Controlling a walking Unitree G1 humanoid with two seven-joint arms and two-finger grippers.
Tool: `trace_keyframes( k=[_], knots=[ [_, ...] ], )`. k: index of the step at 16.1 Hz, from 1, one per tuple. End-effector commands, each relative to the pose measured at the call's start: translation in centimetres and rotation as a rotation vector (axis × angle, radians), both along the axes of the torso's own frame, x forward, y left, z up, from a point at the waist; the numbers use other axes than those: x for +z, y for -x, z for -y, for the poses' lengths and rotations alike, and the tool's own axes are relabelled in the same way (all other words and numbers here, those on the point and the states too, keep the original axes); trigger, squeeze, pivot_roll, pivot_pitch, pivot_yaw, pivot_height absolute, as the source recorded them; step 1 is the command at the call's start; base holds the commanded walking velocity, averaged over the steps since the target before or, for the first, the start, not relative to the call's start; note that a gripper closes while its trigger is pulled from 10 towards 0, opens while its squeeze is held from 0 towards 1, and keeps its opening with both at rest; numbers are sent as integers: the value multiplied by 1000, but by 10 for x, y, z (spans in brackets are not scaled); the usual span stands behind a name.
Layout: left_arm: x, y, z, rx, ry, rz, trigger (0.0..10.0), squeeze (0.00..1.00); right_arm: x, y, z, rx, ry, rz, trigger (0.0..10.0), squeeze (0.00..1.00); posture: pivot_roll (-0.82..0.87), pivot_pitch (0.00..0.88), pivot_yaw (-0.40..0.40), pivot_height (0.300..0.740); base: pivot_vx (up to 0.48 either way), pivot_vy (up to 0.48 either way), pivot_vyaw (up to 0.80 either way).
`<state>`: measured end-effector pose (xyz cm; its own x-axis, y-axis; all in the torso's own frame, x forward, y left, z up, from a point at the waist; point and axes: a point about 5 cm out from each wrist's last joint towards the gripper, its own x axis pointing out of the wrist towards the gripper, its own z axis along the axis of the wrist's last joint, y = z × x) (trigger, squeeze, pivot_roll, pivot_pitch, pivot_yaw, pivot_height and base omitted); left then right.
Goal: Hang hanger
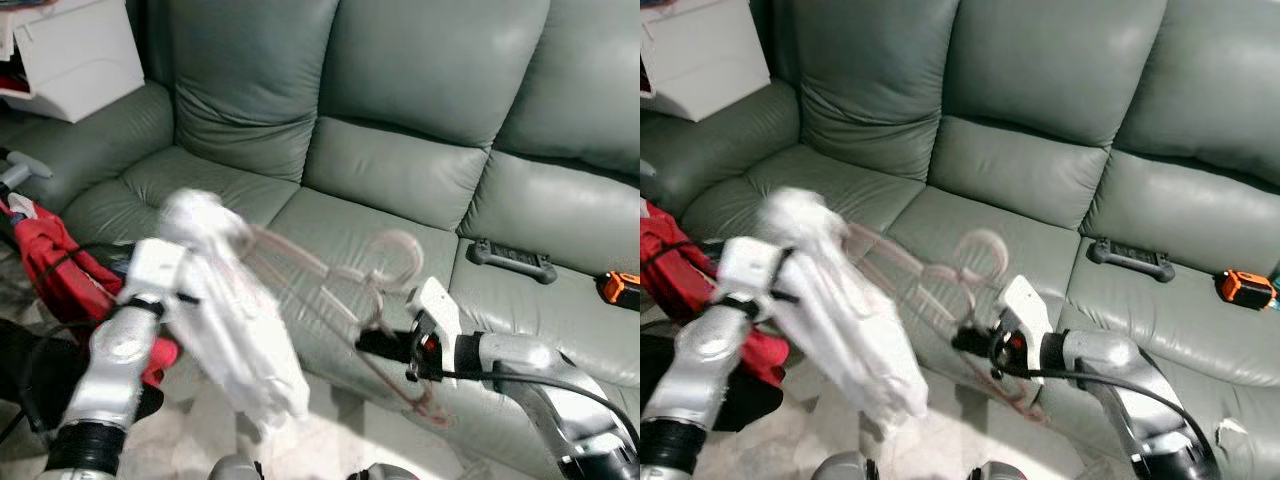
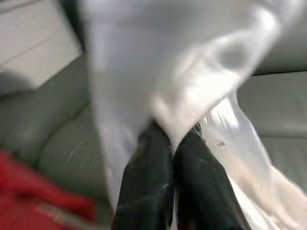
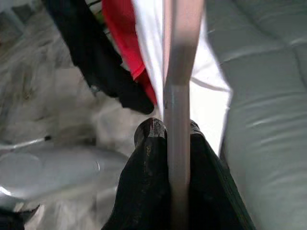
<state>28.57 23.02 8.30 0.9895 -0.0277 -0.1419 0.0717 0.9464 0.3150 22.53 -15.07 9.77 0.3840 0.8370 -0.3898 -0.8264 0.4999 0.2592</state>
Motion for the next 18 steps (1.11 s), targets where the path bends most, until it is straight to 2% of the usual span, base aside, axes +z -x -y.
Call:
trace_keyframes(
  k=[1,2,3,4,5,7,8,9,10,11,12,15,18],
  knots=[
    [6,-3,-11,77,18,22,0,0,1,6,1,-29,-6,11,10000,0,-70,0,8,740,0,0,0],
    [2,-3,-15,118,32,7,0,0,-2,19,1,-76,-29,11,10000,0,-78,0,17,740,0,0,0],
    [-1,-4,-12,112,34,-3,0,0,-5,31,6,-156,-32,30,10000,0,-75,0,19,740,0,0,0],
    [-2,-4,-10,108,31,-7,0,0,-5,35,9,-194,-34,41,10000,0,-73,0,22,740,0,0,0],
    [-1,-3,-6,92,35,0,0,0,-2,40,17,-317,-63,64,10000,0,-83,0,27,740,0,0,0],
    [-1,-3,0,69,67,8,0,0,0,27,29,-536,-1,176,10000,0,-96,0,33,740,0,0,0],
    [0,-4,8,45,84,8,1882,0,4,7,41,-716,55,269,10000,0,-98,0,48,740,0,0,0],
    [4,-6,13,24,92,20,2745,0,11,-6,44,-803,51,318,10000,0,-100,0,58,740,0,0,0],
    [9,-8,17,-1,98,33,3451,0,18,-16,43,-834,36,355,10000,0,-95,0,57,740,0,0,0],
    [15,-10,22,-30,94,49,4588,0,25,-24,44,-852,52,401,10000,0,-84,0,54,740,0,0,556],
    [23,-13,25,-64,96,67,9961,0,30,-31,46,-874,67,439,10000,0,-79,0,51,740,0,0,800],
    [45,-16,28,-62,103,155,10000,0,27,-39,54,-940,100,459,10000,0,-79,0,38,740,0,0,800],
    [55,-9,41,-118,56,193,10000,0,26,-40,49,-933,91,460,10000,0,-71,0,32,740,0,0,800]
  ],
)
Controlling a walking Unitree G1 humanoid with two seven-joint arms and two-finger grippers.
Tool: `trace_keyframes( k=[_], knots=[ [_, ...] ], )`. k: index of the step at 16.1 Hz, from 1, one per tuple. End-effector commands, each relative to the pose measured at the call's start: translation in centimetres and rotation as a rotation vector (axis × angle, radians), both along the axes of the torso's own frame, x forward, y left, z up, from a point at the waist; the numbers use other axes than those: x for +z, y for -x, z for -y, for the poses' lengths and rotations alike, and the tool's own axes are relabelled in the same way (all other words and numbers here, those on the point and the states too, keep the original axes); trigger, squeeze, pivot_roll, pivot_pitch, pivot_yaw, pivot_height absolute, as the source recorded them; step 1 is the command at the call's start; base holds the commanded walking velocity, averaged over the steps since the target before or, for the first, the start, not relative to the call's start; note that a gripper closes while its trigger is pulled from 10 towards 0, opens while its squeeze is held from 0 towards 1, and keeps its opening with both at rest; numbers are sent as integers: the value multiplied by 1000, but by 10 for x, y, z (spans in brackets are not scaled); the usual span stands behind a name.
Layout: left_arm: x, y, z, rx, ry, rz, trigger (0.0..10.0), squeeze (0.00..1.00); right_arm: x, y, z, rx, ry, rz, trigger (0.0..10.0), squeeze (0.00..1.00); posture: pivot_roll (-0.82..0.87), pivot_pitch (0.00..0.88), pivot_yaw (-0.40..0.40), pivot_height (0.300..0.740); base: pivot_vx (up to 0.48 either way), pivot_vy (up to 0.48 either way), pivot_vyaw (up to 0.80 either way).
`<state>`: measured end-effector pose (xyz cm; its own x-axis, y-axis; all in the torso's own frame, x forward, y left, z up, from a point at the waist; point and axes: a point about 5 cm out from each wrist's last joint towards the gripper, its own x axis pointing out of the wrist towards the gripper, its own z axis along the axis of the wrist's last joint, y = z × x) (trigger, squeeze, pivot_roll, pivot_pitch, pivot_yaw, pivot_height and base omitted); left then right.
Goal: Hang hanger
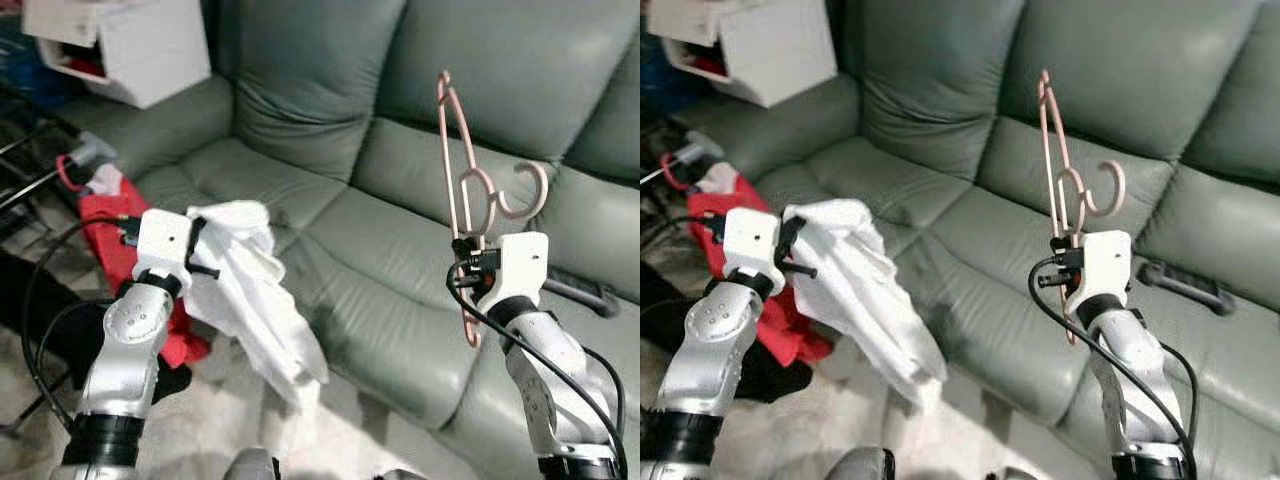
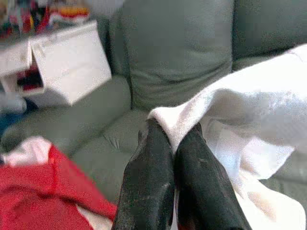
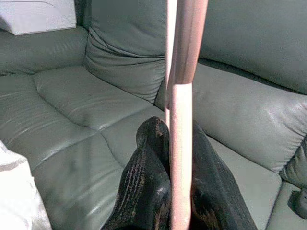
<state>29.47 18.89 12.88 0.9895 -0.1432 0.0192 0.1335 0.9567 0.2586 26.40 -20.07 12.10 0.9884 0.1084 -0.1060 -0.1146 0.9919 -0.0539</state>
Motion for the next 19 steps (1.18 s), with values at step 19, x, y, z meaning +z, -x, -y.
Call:
trace_keyframes(
  k=[19],
  knots=[
    [-8,6,-2,104,-26,-25,10000,0,-11,-17,1,-126,17,-11,10000,0,-71,0,15,740,-123,0,421]
  ],
)
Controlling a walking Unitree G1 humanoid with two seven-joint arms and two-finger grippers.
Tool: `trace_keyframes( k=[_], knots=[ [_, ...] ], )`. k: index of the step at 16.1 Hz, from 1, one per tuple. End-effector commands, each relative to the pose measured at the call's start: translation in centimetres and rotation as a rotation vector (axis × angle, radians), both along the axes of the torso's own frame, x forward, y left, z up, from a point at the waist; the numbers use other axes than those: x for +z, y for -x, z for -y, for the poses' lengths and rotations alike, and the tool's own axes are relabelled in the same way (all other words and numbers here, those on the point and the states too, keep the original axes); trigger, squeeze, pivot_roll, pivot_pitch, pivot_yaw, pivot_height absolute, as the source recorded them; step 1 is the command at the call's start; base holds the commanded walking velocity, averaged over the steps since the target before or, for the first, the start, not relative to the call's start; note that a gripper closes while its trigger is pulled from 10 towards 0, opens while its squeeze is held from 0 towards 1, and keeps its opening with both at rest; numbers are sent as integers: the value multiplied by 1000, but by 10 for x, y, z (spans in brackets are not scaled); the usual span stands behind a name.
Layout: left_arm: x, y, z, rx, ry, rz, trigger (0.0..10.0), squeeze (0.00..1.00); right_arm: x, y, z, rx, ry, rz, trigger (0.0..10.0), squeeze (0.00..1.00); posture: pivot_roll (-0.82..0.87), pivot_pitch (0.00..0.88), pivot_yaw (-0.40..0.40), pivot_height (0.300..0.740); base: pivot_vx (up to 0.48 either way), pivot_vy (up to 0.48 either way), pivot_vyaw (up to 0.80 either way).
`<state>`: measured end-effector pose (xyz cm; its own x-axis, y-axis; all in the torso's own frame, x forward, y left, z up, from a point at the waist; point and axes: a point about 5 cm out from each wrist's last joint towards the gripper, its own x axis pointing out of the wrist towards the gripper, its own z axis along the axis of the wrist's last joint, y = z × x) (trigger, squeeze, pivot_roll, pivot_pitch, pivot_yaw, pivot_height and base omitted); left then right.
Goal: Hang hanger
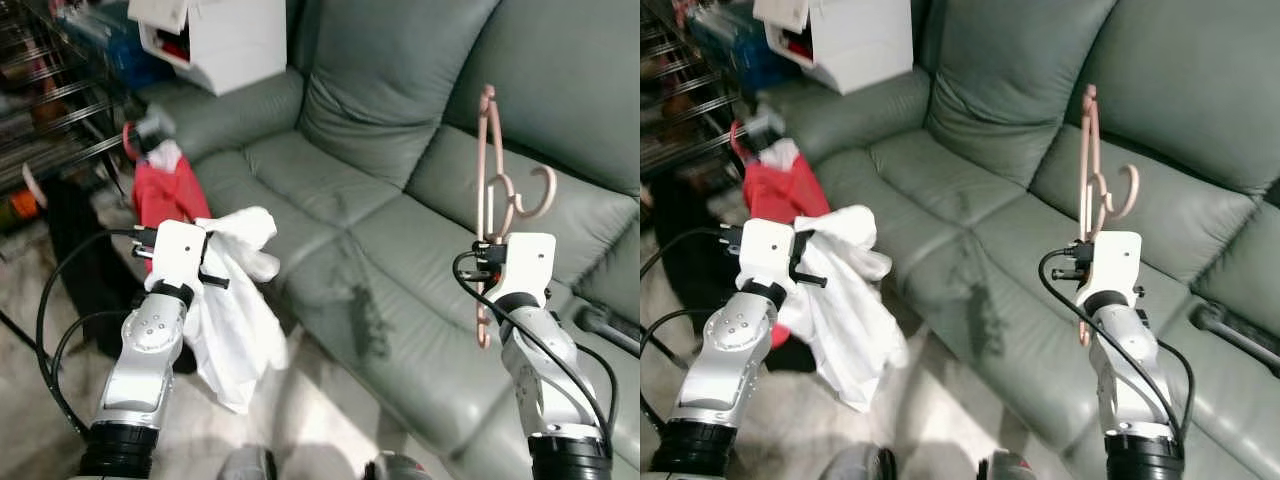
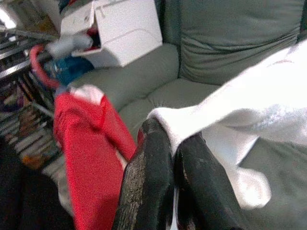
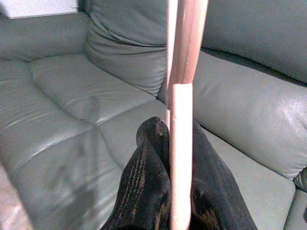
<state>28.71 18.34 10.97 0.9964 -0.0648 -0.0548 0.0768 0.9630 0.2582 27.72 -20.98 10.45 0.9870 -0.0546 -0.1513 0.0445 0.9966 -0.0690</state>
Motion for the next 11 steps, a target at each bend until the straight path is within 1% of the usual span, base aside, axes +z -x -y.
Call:
trace_keyframes(
  k=[1,2,3,4,5,7,8,10,11],
  knots=[
    [11,-1,-7,25,-21,47,10000,0,5,-3,-8,27,16,28,10000,0,-69,0,14,740,-296,0,0],
    [10,-1,-7,26,-23,44,10000,0,2,-2,-8,46,5,-3,10000,0,-66,0,11,740,-292,0,0],
    [10,-1,-7,28,-24,43,10000,0,2,-2,-8,52,8,-1,10000,0,-63,0,11,740,292,0,0],
    [9,0,-8,30,-26,41,10000,0,1,-2,-8,58,9,4,10000,0,-59,0,8,740,-300,0,0],
    [7,0,-8,30,-31,39,10000,0,0,-2,-8,57,1,9,10000,0,-52,0,6,740,0,0,0],
    [-2,2,-11,16,-108,24,10000,0,-1,-3,-9,61,-18,25,10000,0,-21,0,-2,740,0,0,0],
    [-6,3,-16,21,-91,8,10000,0,-1,-4,-11,72,-10,33,10000,0,-13,0,-3,740,0,0,463],
    [-13,10,-27,62,-65,-13,10000,0,-4,-6,-15,78,-23,38,10000,0,8,0,-7,740,0,0,800],
    [-15,12,-29,68,-63,-16,10000,0,-5,-7,-16,74,-42,38,10000,0,22,0,-7,740,0,0,800]
  ],
)
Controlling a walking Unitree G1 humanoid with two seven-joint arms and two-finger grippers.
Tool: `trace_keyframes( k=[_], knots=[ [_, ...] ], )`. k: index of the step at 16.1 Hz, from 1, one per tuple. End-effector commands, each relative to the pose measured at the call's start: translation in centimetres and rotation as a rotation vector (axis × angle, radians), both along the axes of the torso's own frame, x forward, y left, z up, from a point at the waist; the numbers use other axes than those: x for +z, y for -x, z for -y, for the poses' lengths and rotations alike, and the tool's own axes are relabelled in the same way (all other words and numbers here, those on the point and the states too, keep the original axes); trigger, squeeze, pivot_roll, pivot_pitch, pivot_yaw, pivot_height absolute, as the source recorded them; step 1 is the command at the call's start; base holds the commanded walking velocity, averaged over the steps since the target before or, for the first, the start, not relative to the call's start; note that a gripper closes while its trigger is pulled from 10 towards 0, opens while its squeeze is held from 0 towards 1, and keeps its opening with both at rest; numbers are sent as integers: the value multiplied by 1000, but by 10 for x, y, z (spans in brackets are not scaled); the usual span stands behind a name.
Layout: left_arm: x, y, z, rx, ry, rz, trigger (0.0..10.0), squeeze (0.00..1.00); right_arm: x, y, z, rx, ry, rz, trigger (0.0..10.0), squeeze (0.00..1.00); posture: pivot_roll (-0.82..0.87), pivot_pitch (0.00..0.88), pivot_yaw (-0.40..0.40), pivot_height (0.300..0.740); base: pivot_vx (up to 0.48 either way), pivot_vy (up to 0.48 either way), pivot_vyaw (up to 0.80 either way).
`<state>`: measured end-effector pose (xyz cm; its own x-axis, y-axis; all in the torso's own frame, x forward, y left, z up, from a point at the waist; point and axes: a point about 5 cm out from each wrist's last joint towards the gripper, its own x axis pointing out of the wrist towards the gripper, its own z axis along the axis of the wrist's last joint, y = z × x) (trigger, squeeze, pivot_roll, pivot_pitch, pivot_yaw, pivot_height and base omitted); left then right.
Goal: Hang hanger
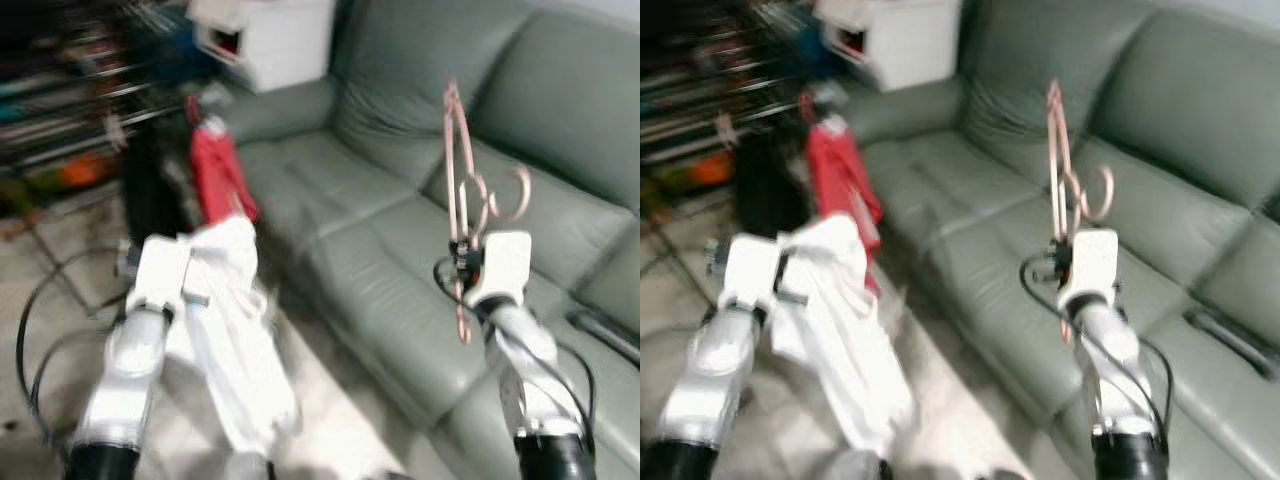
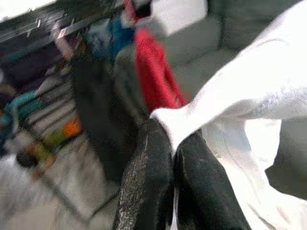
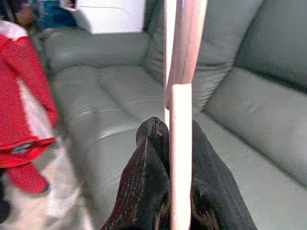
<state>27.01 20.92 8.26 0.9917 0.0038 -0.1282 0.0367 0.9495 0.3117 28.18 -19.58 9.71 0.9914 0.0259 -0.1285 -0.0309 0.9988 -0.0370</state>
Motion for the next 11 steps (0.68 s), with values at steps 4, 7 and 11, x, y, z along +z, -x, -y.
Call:
trace_keyframes(
  k=[4,7,11],
  knots=[
    [19,-2,-22,89,-42,80,10000,0,10,-5,-5,26,5,53,10000,0,58,0,17,740,0,0,800],
    [22,2,-37,180,-39,65,10000,0,23,-9,-5,11,11,106,10000,0,15,0,40,740,0,0,800],
    [19,-4,-32,189,-35,95,10000,0,7,5,-9,18,5,59,10000,0,1,0,-24,740,0,0,800]
  ],
)
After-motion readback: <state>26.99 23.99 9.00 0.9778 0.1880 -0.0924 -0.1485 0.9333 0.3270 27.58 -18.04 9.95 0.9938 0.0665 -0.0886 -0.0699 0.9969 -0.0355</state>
